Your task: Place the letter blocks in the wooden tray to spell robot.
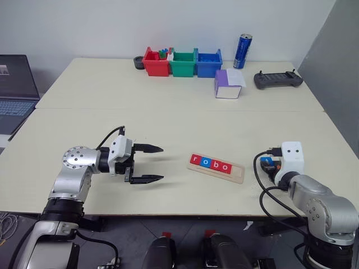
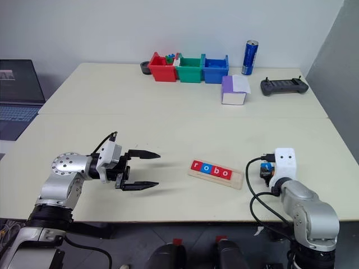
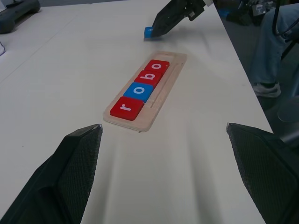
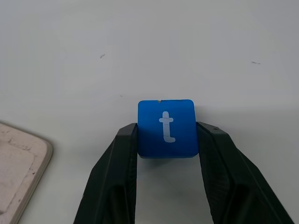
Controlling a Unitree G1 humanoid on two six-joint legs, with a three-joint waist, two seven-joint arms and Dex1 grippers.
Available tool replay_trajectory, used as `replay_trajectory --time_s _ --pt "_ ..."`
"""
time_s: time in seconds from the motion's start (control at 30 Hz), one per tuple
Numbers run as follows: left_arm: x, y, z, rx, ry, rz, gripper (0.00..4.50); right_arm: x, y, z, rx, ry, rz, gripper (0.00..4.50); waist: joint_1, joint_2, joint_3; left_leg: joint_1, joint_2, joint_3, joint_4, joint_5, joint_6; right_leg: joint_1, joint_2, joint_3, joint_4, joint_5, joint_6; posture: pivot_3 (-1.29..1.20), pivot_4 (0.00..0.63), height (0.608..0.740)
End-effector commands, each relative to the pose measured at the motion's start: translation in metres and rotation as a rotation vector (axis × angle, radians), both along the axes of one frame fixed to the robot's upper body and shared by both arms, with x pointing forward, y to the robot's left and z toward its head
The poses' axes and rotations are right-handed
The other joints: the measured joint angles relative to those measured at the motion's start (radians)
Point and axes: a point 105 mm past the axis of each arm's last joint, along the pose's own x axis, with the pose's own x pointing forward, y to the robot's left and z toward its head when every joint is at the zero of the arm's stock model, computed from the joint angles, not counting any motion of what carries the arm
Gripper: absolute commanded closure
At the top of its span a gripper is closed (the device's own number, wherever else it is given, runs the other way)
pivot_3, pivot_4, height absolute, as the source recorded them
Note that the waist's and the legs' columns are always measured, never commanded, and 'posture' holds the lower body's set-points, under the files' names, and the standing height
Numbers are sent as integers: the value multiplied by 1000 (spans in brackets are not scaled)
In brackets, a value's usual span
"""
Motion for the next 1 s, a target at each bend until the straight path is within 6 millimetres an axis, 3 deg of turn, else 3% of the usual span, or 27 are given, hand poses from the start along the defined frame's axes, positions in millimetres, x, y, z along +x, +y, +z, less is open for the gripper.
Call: replay_trajectory --time_s 0.03,0.17,0.23,0.33,0.43,0.5,0.7,1.0 --pt "0 1 8 3 -41 -4 0 6 -5 20 -30 -59 17 1313 0 0 0 0 0 0 0 0 0 0 0 0 0 0 0 0 150 740" --pt "0 2 8 7 -49 3 0 11 -12 39 -79 -64 115 12 0 0 0 0 0 0 0 0 0 0 0 0 0 0 0 0 150 740" --pt "0 2 9 6 -56 8 0 13 -20 50 -127 -75 194 12 0 0 0 0 0 0 0 0 0 0 0 0 -1 0 0 0 150 740" --pt "-1 4 12 6 -61 18 0 16 -27 64 -234 -94 455 12 2 0 0 -1 -1 0 -1 0 1 0 0 0 -2 0 0 0 150 740" --pt "-2 6 11 12 -59 26 0 6 -27 50 -332 -11 825 12 1 -1 0 0 -1 0 -1 -1 3 1 0 -1 -4 0 0 0 150 740" --pt "-2 7 11 13 -61 31 0 8 -36 44 -361 30 962 12 -2 -1 1 0 0 -1 -1 -2 3 1 1 -1 -5 0 0 0 150 740" --pt "-4 6 16 -1 -72 46 0 29 -43 38 -410 71 1203 12 -8 -1 2 0 0 0 0 -2 3 1 1 0 -3 0 0 0 150 740" --pt "-13 12 14 18 -75 79 0 44 -44 24 -399 181 1337 12 -12 -1 2 0 0 1 1 -1 2 1 0 0 -1 0 0 0 150 740"
